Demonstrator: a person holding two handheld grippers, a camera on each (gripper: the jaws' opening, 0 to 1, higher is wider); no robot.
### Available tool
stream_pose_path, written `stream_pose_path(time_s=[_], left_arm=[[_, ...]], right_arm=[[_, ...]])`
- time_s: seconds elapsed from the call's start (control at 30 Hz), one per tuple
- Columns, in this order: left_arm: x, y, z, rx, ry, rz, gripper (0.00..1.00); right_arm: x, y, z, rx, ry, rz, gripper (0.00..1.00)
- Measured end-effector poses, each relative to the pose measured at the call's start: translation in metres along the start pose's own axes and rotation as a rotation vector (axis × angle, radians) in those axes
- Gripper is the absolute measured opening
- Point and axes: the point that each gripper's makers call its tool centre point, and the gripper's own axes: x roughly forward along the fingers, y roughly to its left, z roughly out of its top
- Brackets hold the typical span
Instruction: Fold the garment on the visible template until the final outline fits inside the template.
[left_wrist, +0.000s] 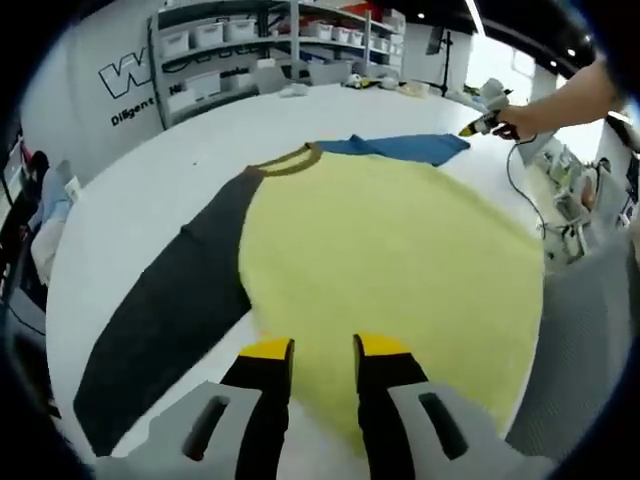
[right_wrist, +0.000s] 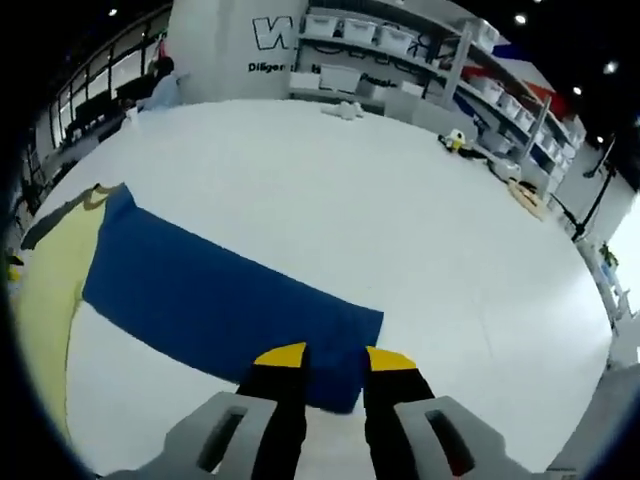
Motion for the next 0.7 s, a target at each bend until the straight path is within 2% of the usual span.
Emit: stream_pose_path(time_s=[0.03,0.1,0.13,0.3,0.4,0.43,0.5,0.6,0.7], left_arm=[[0.003,0.009,0.005,0.001,-0.002,0.009,0.25],[0.01,0.032,0.016,0.001,-0.007,0.028,0.26],[0.014,0.044,0.021,0.005,-0.004,0.039,0.26],[0.034,0.092,0.035,0.011,0.026,0.089,0.28],[0.042,0.11,0.037,-0.009,0.042,0.103,0.29],[0.044,0.118,0.037,-0.011,0.048,0.11,0.29],[0.047,0.127,0.037,-0.02,0.056,0.119,0.3],[0.052,0.147,0.029,-0.08,0.089,0.136,0.3],[0.052,0.163,0.02,-0.103,0.12,0.155,0.29]], right_arm=[[0.003,0.011,0.009,-0.009,-0.023,0.04,0.16],[0.007,0.023,0.019,-0.043,-0.04,0.074,0.2],[0.012,0.036,0.025,-0.062,-0.054,0.118,0.21],[0.025,0.074,0.045,-0.147,-0.077,0.221,0.28],[0.033,0.094,0.051,-0.182,-0.08,0.286,0.3],[0.036,0.104,0.053,-0.204,-0.079,0.321,0.3],[0.039,0.115,0.056,-0.262,-0.075,0.346,0.31],[0.051,0.12,0.059,-0.278,-0.06,0.384,0.31],[0.058,0.127,0.062,-0.299,-0.056,0.406,0.31]])
